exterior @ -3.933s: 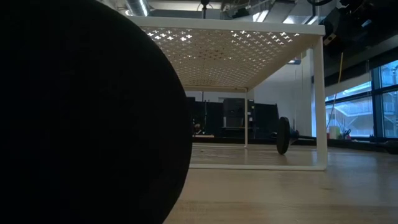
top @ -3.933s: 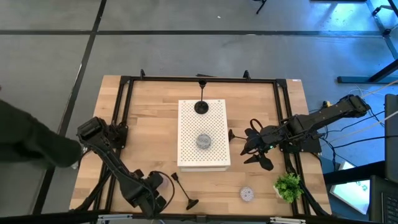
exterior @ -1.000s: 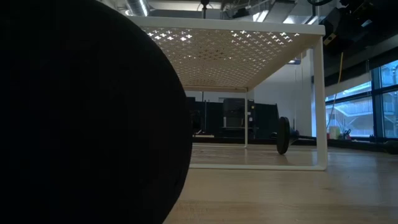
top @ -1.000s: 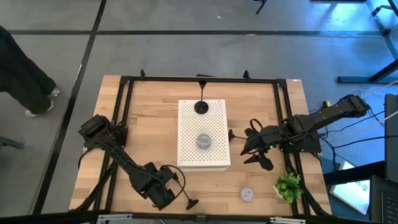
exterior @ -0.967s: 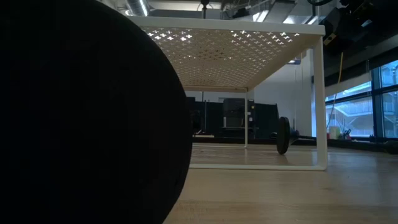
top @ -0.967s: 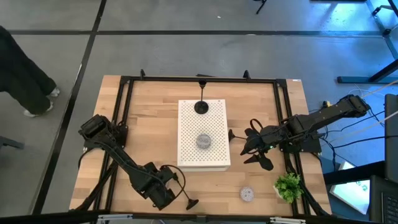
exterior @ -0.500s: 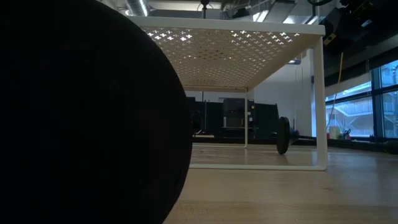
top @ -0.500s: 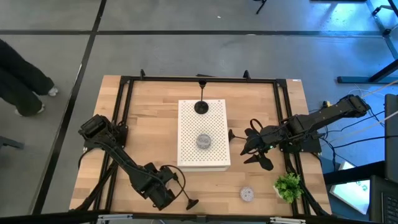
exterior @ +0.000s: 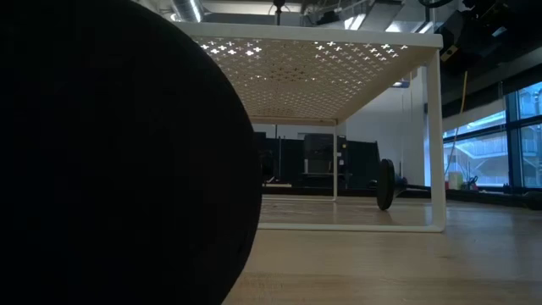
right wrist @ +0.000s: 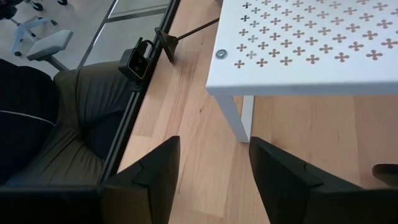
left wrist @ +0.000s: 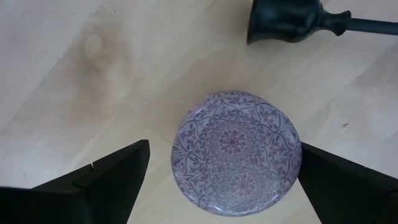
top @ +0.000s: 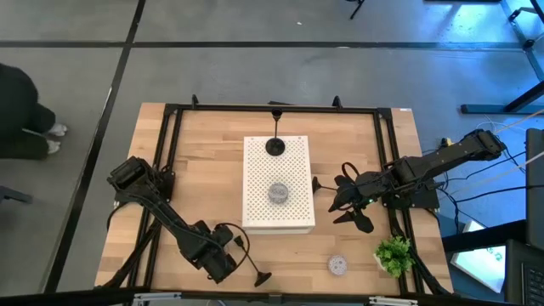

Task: Pick & Place candle stick holders
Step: Put the left pink patterned scented candle on the shelf

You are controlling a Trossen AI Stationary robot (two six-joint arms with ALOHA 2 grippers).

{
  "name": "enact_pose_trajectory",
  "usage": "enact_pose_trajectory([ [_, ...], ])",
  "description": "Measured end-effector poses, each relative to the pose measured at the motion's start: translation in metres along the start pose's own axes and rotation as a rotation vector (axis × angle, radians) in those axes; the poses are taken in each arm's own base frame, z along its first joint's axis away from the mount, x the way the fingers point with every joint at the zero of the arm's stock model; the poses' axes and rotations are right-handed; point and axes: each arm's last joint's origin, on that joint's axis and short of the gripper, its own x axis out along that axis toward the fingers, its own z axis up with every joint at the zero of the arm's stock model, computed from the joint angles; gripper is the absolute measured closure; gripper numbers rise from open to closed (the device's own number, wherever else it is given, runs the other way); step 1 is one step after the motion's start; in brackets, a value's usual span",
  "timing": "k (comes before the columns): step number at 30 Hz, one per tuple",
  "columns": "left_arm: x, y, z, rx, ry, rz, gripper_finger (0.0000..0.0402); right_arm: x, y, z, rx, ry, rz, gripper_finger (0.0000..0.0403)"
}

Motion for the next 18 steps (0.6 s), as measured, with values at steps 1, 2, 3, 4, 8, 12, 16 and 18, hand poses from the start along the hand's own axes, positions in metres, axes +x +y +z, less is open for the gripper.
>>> enact_pose_trajectory([
  [1, 0.000, 0.000, 0.000, -0.001, -0.001, -0.002, 0.0013, 0.000, 0.000, 0.000, 0.000, 0.000, 0.000, 0.0208],
  [2, 0.000, 0.000, 0.000, -0.001, -0.003, -0.004, 0.0013, 0.000, 0.000, 0.000, 0.000, 0.000, 0.000, 0.0208],
  [3, 0.000, -0.001, 0.000, -0.001, -0.003, -0.006, 0.0013, 0.000, 0.000, 0.000, 0.000, 0.000, 0.000, 0.0208],
  [4, 0.000, -0.001, 0.000, -0.002, -0.003, -0.009, 0.0013, 0.000, 0.000, 0.000, 0.000, 0.000, 0.000, 0.0208],
  [8, 0.000, -0.002, 0.000, -0.004, 0.000, -0.022, 0.0013, 0.000, 0.000, 0.000, 0.000, 0.000, 0.000, 0.0208],
  [12, 0.006, -0.001, -0.001, -0.007, 0.007, -0.046, 0.0013, 0.000, 0.000, 0.000, 0.000, 0.000, 0.000, 0.0208],
  [16, 0.012, 0.002, -0.002, -0.007, 0.011, -0.045, 0.0013, 0.000, 0.000, 0.000, 0.000, 0.000, 0.000, 0.0208],
  [18, 0.012, 0.002, -0.002, -0.007, 0.012, -0.044, 0.0013, 0.000, 0.000, 0.000, 0.000, 0.000, 0.000, 0.0208],
])
